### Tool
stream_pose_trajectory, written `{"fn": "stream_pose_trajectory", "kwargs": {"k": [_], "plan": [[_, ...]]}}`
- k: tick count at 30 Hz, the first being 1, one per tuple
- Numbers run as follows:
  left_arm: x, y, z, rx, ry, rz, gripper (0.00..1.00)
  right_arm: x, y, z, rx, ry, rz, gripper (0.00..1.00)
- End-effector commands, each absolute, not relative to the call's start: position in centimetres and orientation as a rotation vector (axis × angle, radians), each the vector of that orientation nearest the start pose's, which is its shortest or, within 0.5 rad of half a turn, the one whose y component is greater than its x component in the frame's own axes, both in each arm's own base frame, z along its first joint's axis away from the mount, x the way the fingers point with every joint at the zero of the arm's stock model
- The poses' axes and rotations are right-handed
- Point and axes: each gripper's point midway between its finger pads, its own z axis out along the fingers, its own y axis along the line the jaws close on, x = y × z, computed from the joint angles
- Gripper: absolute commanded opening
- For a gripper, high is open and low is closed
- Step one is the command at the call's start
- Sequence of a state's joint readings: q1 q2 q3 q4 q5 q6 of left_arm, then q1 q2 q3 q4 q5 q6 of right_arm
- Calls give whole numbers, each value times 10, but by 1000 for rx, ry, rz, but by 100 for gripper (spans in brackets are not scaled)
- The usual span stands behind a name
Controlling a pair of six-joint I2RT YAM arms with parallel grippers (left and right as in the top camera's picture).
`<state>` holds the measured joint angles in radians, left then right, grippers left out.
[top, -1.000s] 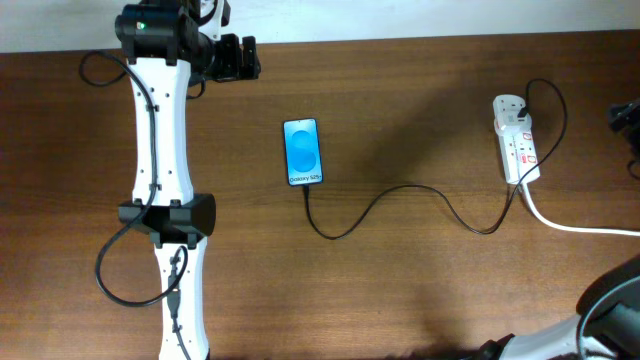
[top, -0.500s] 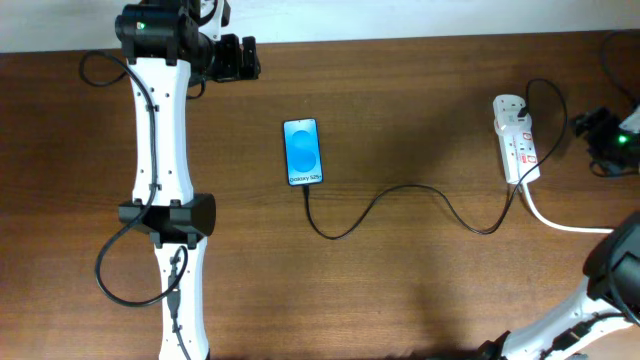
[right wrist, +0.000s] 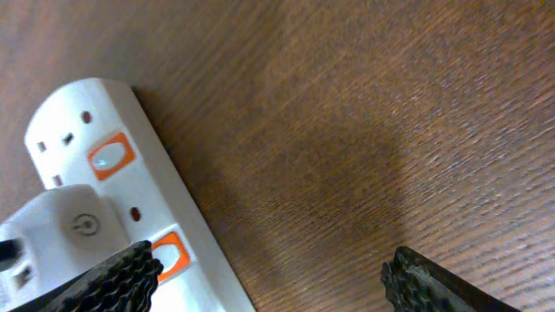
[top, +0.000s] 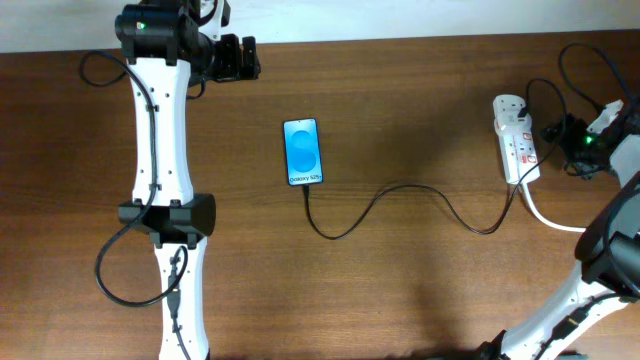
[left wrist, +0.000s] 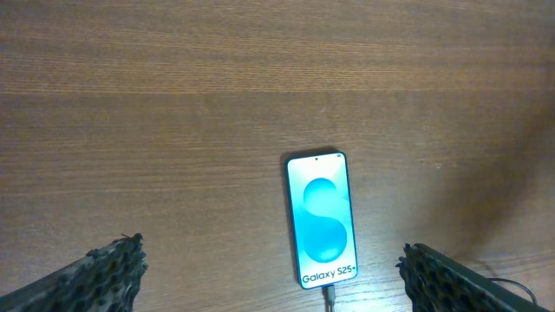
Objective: Plug charger to phone and switch on socket
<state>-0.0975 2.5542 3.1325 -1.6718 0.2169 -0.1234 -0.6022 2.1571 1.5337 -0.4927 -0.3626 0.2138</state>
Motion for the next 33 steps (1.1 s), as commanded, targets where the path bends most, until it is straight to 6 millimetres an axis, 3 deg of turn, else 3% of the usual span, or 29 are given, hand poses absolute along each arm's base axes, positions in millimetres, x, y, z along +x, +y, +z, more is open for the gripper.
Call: {"fn": "stream_pose_trajectory", "kwargs": {"k": [1,8,19,33], "plan": [[516,-86,239,42,2646,-361,99,454,-231,20,926,2455,346,88],[516,-86,239,42,2646,-361,99,456,-221,3,921,2492,360,88],[516,-86,239,42,2646,-362,99,454,-222,1,886,2523,295,88],[516,-86,239,42,2646,-361,99,454,-201,-7,814,2615,202,88]]}}
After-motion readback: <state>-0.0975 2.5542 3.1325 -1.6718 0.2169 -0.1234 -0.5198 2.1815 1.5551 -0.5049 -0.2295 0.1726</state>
